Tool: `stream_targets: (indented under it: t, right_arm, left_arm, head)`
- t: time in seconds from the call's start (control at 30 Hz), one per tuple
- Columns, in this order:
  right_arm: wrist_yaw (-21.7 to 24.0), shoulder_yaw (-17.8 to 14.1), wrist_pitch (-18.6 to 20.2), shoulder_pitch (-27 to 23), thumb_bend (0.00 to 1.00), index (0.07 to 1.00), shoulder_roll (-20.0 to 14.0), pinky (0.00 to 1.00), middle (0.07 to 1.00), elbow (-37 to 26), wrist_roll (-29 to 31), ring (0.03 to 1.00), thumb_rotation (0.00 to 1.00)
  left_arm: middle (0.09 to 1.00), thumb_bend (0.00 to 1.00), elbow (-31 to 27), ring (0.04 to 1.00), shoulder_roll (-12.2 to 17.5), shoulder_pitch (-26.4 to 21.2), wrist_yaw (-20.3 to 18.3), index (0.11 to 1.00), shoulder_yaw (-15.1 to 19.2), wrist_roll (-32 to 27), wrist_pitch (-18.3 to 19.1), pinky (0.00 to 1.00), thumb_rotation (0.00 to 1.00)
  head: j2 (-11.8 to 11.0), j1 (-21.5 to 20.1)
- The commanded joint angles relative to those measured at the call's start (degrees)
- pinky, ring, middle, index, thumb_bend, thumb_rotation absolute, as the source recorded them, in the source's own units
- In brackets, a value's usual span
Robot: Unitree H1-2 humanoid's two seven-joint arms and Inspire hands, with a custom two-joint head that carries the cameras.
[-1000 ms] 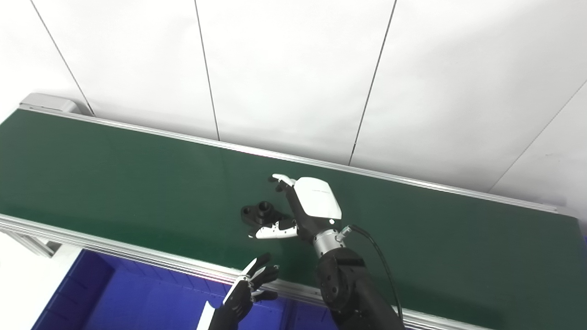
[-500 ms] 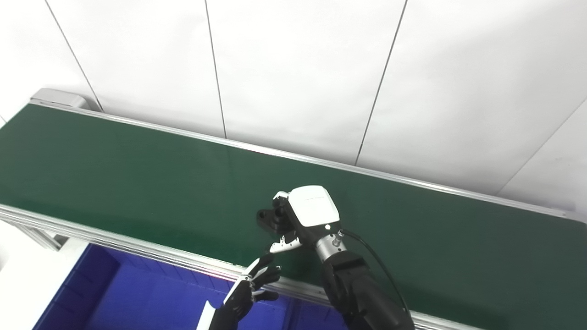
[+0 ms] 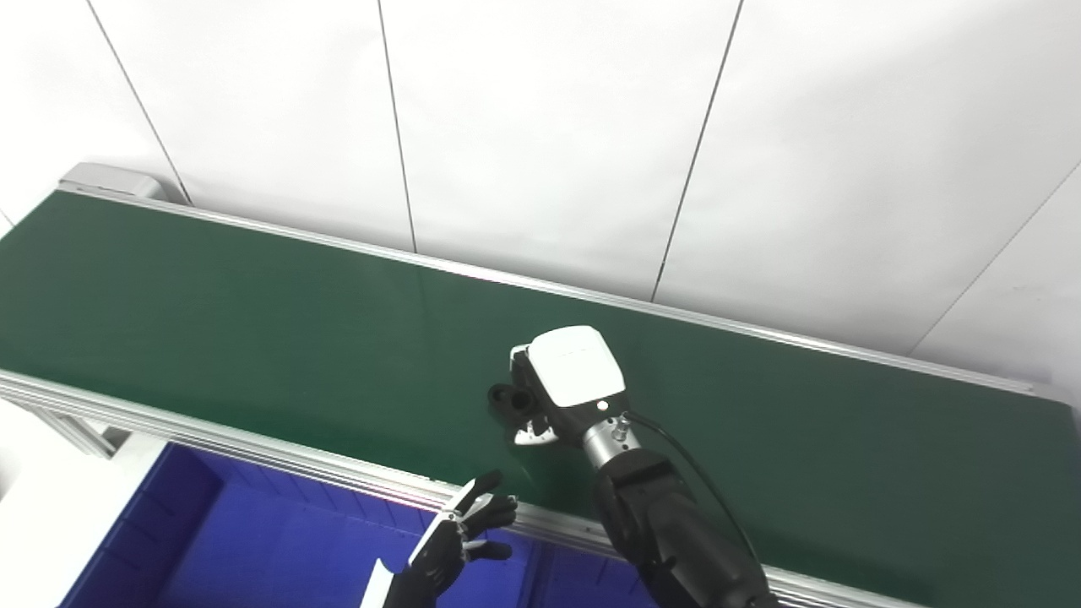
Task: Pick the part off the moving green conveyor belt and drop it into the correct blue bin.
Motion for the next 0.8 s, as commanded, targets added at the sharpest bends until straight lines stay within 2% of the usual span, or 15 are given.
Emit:
stream_targets:
  t: [0.0, 0.13, 0.2, 0.23, 0.27, 0.37, 0.53, 0.67, 0.7, 0.73, 0.77]
  right_arm:
    - [3.48, 0.18, 2.63, 3.09, 0.52, 0.483, -1.78, 0.05, 0.195, 2.42, -0.04, 0.113, 0.12]
    - [3.18, -1.38, 2.05, 4.33, 0.51, 0.484, -1.77, 0.06, 0.209, 1.27, 1.58, 0.123, 0.11]
    - [3.71, -2.58, 2.13, 5.25, 0.51, 0.486, -1.75, 0.08, 0.251, -0.77, 3.00, 0.149, 0.11]
    - [3.91, -3.21, 2.24, 5.83, 0.52, 0.485, -1.85, 0.11, 0.380, -2.41, 3.56, 0.178, 0.05]
    - [4.38, -3.82, 2.43, 6.40, 0.52, 0.484, -1.98, 0.14, 0.441, -4.52, 4.10, 0.208, 0.01]
    - [6.54, -5.44, 3.91, 8.01, 0.52, 0.485, -2.23, 0.15, 0.465, -11.00, 4.98, 0.210, 0.00]
    - [11.16, -7.91, 5.52, 11.76, 0.52, 0.482, -4.19, 0.14, 0.469, -26.99, 4.63, 0.194, 0.00]
    - [11.57, -9.44, 4.77, 13.97, 0.52, 0.483, -4.83, 0.14, 0.470, -35.66, 3.83, 0.194, 0.01]
    - [12.34, -9.97, 5.02, 14.68, 0.52, 0.482, -4.91, 0.14, 0.470, -38.76, 3.33, 0.194, 0.01]
    - [13.08, -10.39, 5.23, 15.19, 0.52, 0.483, -4.86, 0.14, 0.469, -40.78, 2.88, 0.191, 0.01]
    - [14.33, -10.72, 5.77, 15.93, 0.52, 0.483, -4.75, 0.13, 0.469, -43.91, 1.77, 0.189, 0.01]
  left_arm:
    - [0.814, 0.92, -2.24, 0.790, -2.34, 1.37, 0.65, 0.889, -2.19, 0.63, -0.96, 0.66, 0.80]
    - [0.814, 0.91, -1.95, 0.793, -2.33, 1.19, 0.73, 0.892, -2.05, 0.16, -1.11, 0.67, 0.80]
    - [0.817, 0.91, -1.87, 0.798, -2.25, 1.07, 0.75, 0.898, -1.90, -0.05, -1.18, 0.68, 0.80]
    - [0.819, 0.90, -1.86, 0.799, -2.19, 1.03, 0.75, 0.902, -1.83, -0.17, -1.21, 0.68, 0.80]
    - [0.823, 0.90, -1.90, 0.805, -2.01, 0.94, 0.69, 0.907, -1.69, -0.59, -1.17, 0.69, 0.80]
    - [0.828, 0.89, -1.91, 0.814, -1.25, 0.44, 0.42, 0.917, -1.17, -2.05, -1.26, 0.70, 0.79]
    - [0.840, 0.85, -1.98, 0.834, 1.18, -1.10, -0.56, 0.942, 0.68, -5.77, -1.01, 0.75, 0.78]
    - [0.852, 0.85, -2.37, 0.852, 3.21, -1.92, -1.35, 0.954, 2.30, -8.34, -0.21, 0.78, 0.79]
    - [0.854, 0.85, -2.68, 0.855, 3.88, -2.09, -1.66, 0.957, 2.78, -9.26, 0.30, 0.79, 0.79]
    - [0.858, 0.85, -2.92, 0.860, 4.30, -2.18, -1.93, 0.961, 3.12, -9.92, 0.68, 0.81, 0.79]
    - [0.861, 0.85, -3.26, 0.863, 4.94, -2.33, -2.21, 0.964, 3.71, -10.78, 1.12, 0.81, 0.79]
  head:
    - [0.07, -0.12]
    - [0.14, -0.87]
    - [0.25, -1.51]
    - [0.25, -1.66]
    - [0.40, -2.59]
    - [0.45, -3.98]
    - [0.58, -9.03]
    - [1.23, -13.51]
    - [1.58, -15.41]
    - [1.58, -15.41]
    - [2.27, -17.89]
